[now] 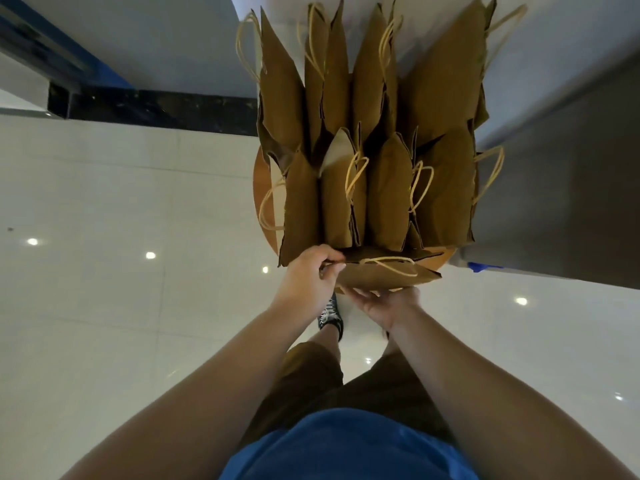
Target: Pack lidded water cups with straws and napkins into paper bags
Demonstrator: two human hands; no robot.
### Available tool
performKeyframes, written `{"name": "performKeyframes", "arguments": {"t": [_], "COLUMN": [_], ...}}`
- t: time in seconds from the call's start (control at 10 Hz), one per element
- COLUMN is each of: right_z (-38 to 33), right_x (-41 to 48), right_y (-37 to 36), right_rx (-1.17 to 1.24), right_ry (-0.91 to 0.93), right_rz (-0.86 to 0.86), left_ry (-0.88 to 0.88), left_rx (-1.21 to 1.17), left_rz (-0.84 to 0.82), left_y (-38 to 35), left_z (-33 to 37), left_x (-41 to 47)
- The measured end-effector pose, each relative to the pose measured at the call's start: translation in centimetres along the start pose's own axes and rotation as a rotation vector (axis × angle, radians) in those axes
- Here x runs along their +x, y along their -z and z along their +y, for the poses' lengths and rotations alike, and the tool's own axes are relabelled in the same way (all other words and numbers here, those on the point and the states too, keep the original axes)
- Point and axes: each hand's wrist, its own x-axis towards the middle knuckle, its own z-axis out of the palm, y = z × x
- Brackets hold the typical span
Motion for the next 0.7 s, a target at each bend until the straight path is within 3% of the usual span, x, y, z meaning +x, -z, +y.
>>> {"name": "performKeyframes", "arguments": {"t": [0.2, 0.4, 0.5, 0.6, 0.7], "right_z": [0.4, 0.2, 0.4, 1.2, 0.5], "right_x": [-0.3, -2.7, -5.0, -10.2, -17.6], "right_y": [-0.2, 0.9, 1.5, 1.5, 0.6], "right_rx": [-0.083, -0.584, -0.775, -1.022, -1.244], "right_ry": [-0.014, -0.056, -0.007, 0.119, 0.581], "right_rz": [0.076, 0.335, 0.356, 0.293, 0.217], "left_ry": [0.018, -0.027, -0.072, -0.134, -0.164], "left_rx": [0.097, 0.145, 0.15, 0.139, 0.236], "left_rz": [-0.02, -0.054, -0.014, 0.094, 0.173], "left_y": [0.7, 1.1, 1.8, 3.1, 4.4], "left_z": [0.7, 2.2, 3.5, 5.3, 7.8], "left_x": [-0.1, -1.7, -2.6, -4.1, -8.2]}}
